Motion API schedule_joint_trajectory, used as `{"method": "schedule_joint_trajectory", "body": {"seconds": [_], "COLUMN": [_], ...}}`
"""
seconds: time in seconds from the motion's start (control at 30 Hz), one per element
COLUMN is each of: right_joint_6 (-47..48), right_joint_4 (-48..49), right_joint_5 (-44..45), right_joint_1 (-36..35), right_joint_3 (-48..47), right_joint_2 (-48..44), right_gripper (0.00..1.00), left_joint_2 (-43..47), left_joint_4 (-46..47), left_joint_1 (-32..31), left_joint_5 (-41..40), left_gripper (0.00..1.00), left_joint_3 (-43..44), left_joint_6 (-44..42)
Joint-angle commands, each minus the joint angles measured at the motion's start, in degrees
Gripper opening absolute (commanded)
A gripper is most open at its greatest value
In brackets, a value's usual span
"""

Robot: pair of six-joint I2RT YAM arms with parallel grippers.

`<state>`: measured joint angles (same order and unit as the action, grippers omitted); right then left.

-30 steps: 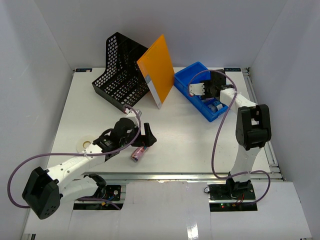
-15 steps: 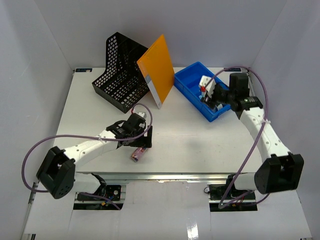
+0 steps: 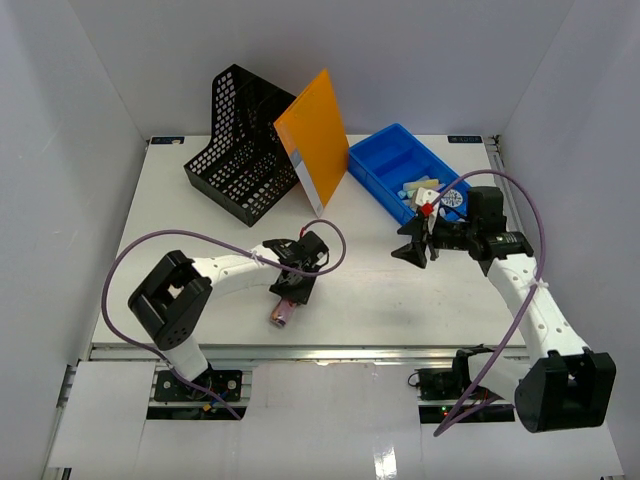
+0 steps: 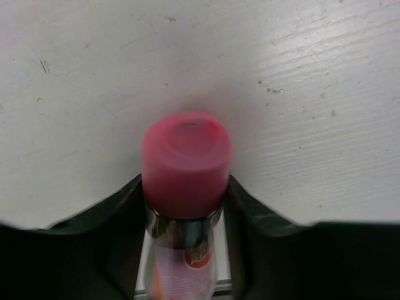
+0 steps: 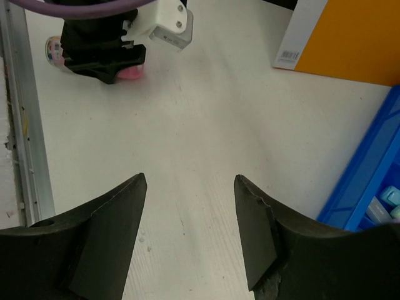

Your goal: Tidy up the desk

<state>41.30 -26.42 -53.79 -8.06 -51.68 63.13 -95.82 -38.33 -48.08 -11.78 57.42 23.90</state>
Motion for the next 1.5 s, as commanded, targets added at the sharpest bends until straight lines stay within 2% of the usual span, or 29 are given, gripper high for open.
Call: {"method": "schedule_joint_trajectory", "body": {"seconds": [0.0, 0.07, 0.2, 0.33, 0.43, 0.53, 0.63, 0.67, 0.77, 0.8, 0.87, 0.97, 1.17, 1.27, 1.37, 1.47], "right_joint_6": [-2.9, -3.7, -7.9, -14.4, -20.5, -26.4, -35.4, -40.9, -52.0, -54.6, -57.1, -60.4, -61.1, -59.7, -59.2, -58.8], "right_joint_4": [2.0, 2.4, 5.4, 7.6, 7.6, 7.9, 15.4, 22.1, 37.3, 42.2, 45.9, 48.7, 47.0, 41.8, 41.4, 41.0], "right_joint_5": [-5.9, -7.0, -7.6, -9.4, -11.1, -16.1, -19.0, -18.5, -13.1, -6.9, 0.5, 4.0, 13.9, 20.0, 22.5, 23.4], "right_joint_1": [3.7, 6.5, 11.5, 15.3, 16.2, 16.4, 16.3, 16.2, 15.6, 14.6, 11.9, 7.7, 0.2, -1.6, -2.5, -3.7], "right_joint_3": [1.6, 1.9, 2.7, 2.9, 1.8, 1.6, 5.2, 7.2, 13.8, 15.1, 16.0, 15.6, 9.8, 5.7, 4.9, 3.6], "right_joint_2": [-3.2, -4.0, -5.5, -4.4, -1.1, 1.8, 1.5, 0.3, -3.3, -5.3, -6.9, -4.9, 2.9, 6.1, 7.4, 9.0], "right_gripper": [0.65, 0.65, 0.64, 0.65, 0.69, 0.74, 0.90, 0.93, 0.90, 0.90, 0.90, 0.90, 0.95, 0.98, 1.00, 0.95], "left_joint_2": [0.3, -0.2, -2.9, -7.9, -10.8, -11.6, -11.8, -11.9, -13.0, -13.4, -14.0, -14.4, -13.9, -13.2, -12.7, -12.4], "left_joint_4": [-0.8, 1.0, 8.4, 14.1, 20.2, 30.7, 40.9, 45.0, 49.9, 51.5, 54.5, 58.9, 62.8, 63.8, 64.5, 65.1], "left_joint_1": [-0.6, -0.6, -0.5, -0.2, 0.8, 2.9, 4.3, 4.5, 4.6, 4.6, 4.7, 4.7, 4.8, 4.8, 4.7, 4.7], "left_joint_5": [0.4, 3.5, 11.4, 16.6, 19.0, 23.3, 25.7, 26.2, 27.5, 28.0, 29.2, 30.6, 32.5, 32.7, 33.2, 33.7], "left_gripper": [0.26, 0.11, 0.01, 0.00, 0.00, 0.00, 0.00, 0.00, 0.00, 0.00, 0.00, 0.00, 0.00, 0.00, 0.00, 0.00], "left_joint_3": [4.5, 6.7, 17.4, 29.4, 34.5, 33.6, 30.4, 29.2, 28.7, 28.5, 27.8, 26.6, 23.8, 22.6, 22.0, 21.6], "left_joint_6": [1.0, 1.2, 2.1, 3.0, 5.3, 10.6, 16.0, 18.0, 21.0, 22.2, 24.2, 26.5, 30.0, 30.3, 30.7, 30.9]}}
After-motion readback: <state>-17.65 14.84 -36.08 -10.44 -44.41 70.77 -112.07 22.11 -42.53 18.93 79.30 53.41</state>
